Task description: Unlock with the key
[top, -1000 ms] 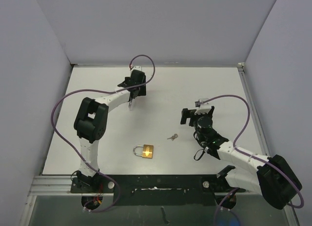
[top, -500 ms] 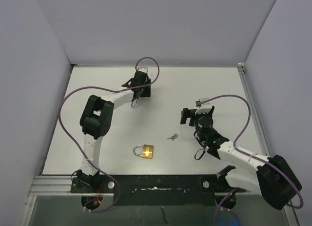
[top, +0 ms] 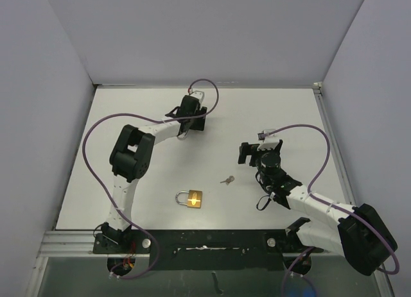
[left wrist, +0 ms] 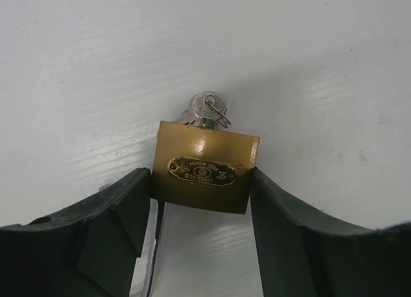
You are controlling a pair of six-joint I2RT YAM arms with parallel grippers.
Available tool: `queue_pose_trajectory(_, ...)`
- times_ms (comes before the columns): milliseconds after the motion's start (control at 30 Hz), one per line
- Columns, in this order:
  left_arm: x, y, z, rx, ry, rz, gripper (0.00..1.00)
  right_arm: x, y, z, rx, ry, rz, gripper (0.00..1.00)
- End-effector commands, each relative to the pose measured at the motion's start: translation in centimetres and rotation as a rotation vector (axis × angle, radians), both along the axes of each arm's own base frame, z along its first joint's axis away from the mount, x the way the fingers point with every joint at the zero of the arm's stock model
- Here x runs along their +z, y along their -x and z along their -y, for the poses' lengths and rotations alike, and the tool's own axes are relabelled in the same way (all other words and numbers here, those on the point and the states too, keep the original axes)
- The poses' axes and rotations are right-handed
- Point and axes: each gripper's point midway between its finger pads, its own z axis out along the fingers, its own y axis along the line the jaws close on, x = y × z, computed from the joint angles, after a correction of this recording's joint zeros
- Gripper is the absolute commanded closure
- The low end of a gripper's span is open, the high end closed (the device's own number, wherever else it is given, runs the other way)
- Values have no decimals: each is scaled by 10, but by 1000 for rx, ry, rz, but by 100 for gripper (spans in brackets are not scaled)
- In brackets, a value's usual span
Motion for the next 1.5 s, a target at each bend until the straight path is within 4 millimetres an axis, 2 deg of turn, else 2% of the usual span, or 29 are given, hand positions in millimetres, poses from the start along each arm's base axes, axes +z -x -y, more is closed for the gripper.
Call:
queue_pose_trajectory(0, 35, -30, 17, -39, 65, 142, 100, 16, -4, 0, -12, -39, 45, 2)
queue_pose_trajectory(133, 28, -26, 19, -62, 70, 127, 93, 16, -4, 0, -11, -38, 42, 2)
queue_pose_trajectory(400, 20, -18, 20, -98, 65, 123, 92, 16, -2, 1, -11, -41, 39, 2)
queue_pose_trajectory(567, 11, -9, 18, -118, 42, 106, 82, 16, -3, 1, -14, -48, 40, 2)
queue_pose_trajectory(667, 5, -5, 16, -122, 35, 89, 62, 16, -2, 0, -11, -49, 39, 2)
queue_pose_trajectory(767, 4, -3, 16, -125, 36, 83, 26, 16, -2, 1, -11, -47, 36, 2)
queue_pose_trajectory(833, 7, -2, 15, -117, 41, 97, 6, 15, -2, 1, -12, -45, 33, 2)
queue_pose_trajectory(900, 12, -2, 15, -113, 47, 116, 2, 15, -2, 2, -13, -44, 32, 2)
queue_pose_trajectory(1000, 22, -2, 14, -107, 59, 137, 2, 13, -1, 3, -17, -39, 23, 2)
queue_pose_trajectory(1100, 45, -1, 16, -102, 87, 189, 2, 10, -1, 5, -38, -44, -20, 2)
queue_pose_trajectory(1300, 132, 11, 6, -48, 202, 381, 2, -2, -2, -7, 39, -60, -174, 2)
queue_pose_trajectory(1367, 153, 18, 1, -25, 241, 398, 2, -7, -3, -14, 80, -61, -207, 2)
queue_pose_trajectory(1433, 165, 29, -4, -6, 274, 370, 2, -14, -3, -20, 111, -52, -247, 2)
queue_pose_trajectory(1467, 165, 37, -1, -25, 298, 340, 2, -18, -3, -24, 130, -49, -274, 2)
